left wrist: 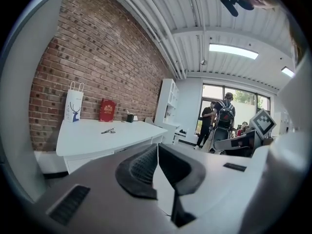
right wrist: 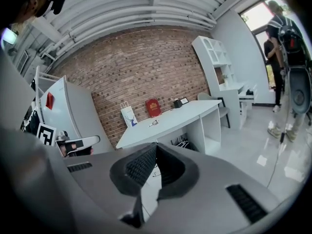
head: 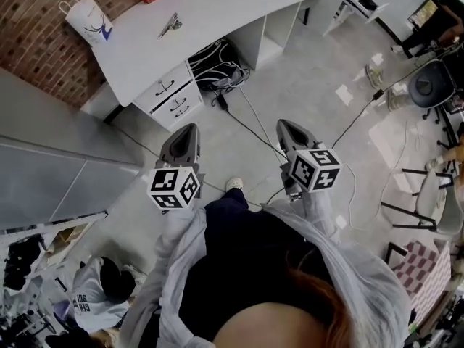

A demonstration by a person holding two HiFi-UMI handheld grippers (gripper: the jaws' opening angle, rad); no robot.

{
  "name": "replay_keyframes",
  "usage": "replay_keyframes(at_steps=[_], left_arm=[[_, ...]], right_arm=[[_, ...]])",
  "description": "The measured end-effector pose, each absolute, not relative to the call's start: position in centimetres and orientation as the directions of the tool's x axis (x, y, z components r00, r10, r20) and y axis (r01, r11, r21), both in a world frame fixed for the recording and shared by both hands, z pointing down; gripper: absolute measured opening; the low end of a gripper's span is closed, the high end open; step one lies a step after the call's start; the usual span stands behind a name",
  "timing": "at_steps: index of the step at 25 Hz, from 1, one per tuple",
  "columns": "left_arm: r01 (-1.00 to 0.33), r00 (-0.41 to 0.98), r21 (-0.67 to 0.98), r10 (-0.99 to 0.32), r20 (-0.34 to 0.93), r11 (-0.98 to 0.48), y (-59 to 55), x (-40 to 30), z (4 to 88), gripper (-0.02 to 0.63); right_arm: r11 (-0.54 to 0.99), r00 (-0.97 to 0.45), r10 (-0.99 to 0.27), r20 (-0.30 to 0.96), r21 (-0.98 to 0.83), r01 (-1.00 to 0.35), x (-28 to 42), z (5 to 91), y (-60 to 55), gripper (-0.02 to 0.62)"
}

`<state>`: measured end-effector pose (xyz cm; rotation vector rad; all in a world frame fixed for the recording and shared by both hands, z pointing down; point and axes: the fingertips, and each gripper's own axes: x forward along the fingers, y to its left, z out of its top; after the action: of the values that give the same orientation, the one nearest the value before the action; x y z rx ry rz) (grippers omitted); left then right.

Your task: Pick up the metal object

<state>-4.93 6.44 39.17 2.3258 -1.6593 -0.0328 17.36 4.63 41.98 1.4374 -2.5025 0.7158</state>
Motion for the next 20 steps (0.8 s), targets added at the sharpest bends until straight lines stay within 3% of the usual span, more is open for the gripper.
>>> replay_keyframes(at_steps=[20], left_arm=[[-0.937, 0.276, 0.271, -0.942, 0.190, -0.220, -0.5, -10.4, 41.9, 0.021]], right_arm=[[0.463, -0.580, -0.709, 0.401, -0.356, -0.812, 11.4, 43.6, -4.4, 0.008]])
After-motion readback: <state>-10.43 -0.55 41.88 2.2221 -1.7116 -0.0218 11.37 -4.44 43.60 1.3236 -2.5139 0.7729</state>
